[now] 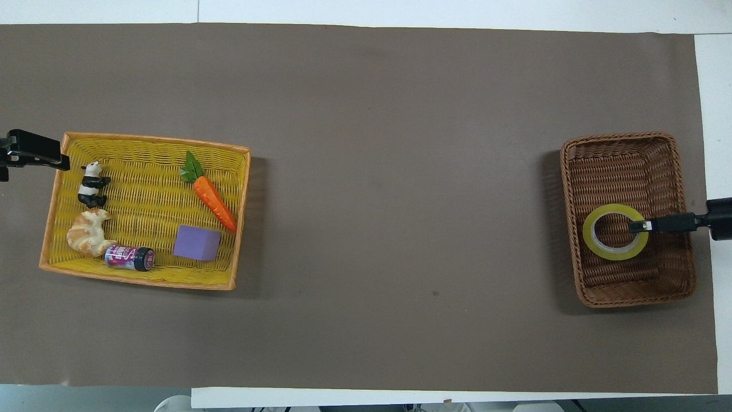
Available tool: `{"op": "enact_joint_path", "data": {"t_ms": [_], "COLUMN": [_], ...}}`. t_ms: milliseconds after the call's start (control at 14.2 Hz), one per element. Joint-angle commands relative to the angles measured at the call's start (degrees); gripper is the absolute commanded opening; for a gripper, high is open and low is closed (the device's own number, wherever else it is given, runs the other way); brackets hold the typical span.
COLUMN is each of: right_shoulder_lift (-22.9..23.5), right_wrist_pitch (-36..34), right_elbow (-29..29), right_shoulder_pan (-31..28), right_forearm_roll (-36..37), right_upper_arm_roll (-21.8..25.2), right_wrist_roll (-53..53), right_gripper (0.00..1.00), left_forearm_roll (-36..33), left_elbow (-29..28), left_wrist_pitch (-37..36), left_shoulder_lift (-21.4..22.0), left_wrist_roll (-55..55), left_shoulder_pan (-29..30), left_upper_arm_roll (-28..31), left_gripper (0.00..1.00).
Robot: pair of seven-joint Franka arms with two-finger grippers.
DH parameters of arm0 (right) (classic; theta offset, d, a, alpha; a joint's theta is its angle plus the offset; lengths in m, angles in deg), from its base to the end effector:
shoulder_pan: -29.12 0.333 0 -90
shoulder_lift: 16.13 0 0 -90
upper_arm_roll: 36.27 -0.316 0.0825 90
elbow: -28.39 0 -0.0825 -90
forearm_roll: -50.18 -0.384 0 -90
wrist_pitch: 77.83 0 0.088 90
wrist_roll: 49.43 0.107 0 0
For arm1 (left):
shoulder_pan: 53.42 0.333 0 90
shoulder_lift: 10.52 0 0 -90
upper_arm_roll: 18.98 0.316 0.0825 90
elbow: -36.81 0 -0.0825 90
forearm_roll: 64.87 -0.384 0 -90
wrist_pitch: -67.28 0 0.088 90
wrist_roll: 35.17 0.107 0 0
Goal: Move tape to another basket
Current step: 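Lower the tape into the wicker basket and open the right gripper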
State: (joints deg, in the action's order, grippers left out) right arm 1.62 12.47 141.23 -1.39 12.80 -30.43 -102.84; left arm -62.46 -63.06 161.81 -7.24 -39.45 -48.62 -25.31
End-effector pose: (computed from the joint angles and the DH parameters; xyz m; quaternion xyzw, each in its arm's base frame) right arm 0.4678 -0.2621 0.2985 -0.9015 -0.0193 0.0283 0.4314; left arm 0.5391 -0.0201 0.5809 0.9993 0.0262 -0.0190 0.0168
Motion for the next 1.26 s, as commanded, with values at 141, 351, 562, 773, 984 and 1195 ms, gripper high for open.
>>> {"op": "enact_joint_path", "data": {"t_ms": [141, 351, 562, 773, 984, 1195], "right_shoulder_lift": [-1.7, -5.7, -10.5, -14.7, -18.5, -17.8], "right_wrist_pitch": [0.6, 3.1, 5.6, 5.3, 2.8, -7.1], "right_elbow": [-3.1, -4.7, -5.8, -6.4, -11.0, -21.1], "right_shoulder_pan": [-0.3, 3.0, 6.3, 8.6, 14.3, 20.8], "right_forearm_roll": [4.3, 9.3, 17.2, 20.2, 26.3, 36.3], "right_upper_arm_roll": [-0.7, -0.6, -0.7, -0.8, -0.9, -1.1], "right_wrist_roll": [-0.9, -0.4, 3.7, 10.8, 27.3, 37.1], "right_gripper": [1.00, 1.00, 1.00, 1.00, 1.00, 1.00], "left_forearm_roll": [-1.4, -1.0, -1.1, -1.1, -1.1, -1.1], "left_elbow": [-1.5, -1.7, -1.8, -1.8, -1.8, -1.8], "left_wrist_pitch": [-0.3, -0.8, -0.8, -1.0, -1.1, -1.1], "left_shoulder_lift": [1.3, 1.6, 1.8, 1.8, 1.8, 1.8], "left_wrist_roll": [1.6, 1.2, 1.1, 1.1, 1.1, 1.1], "left_shoulder_pan": [0.0, -0.8, -0.2, -0.1, -0.2, -0.1], "left_upper_arm_roll": [-0.3, -0.3, -0.2, 0.2, 0.2, 0.2], "left_gripper": [1.00, 1.00, 1.00, 1.00, 1.00, 1.00]}}
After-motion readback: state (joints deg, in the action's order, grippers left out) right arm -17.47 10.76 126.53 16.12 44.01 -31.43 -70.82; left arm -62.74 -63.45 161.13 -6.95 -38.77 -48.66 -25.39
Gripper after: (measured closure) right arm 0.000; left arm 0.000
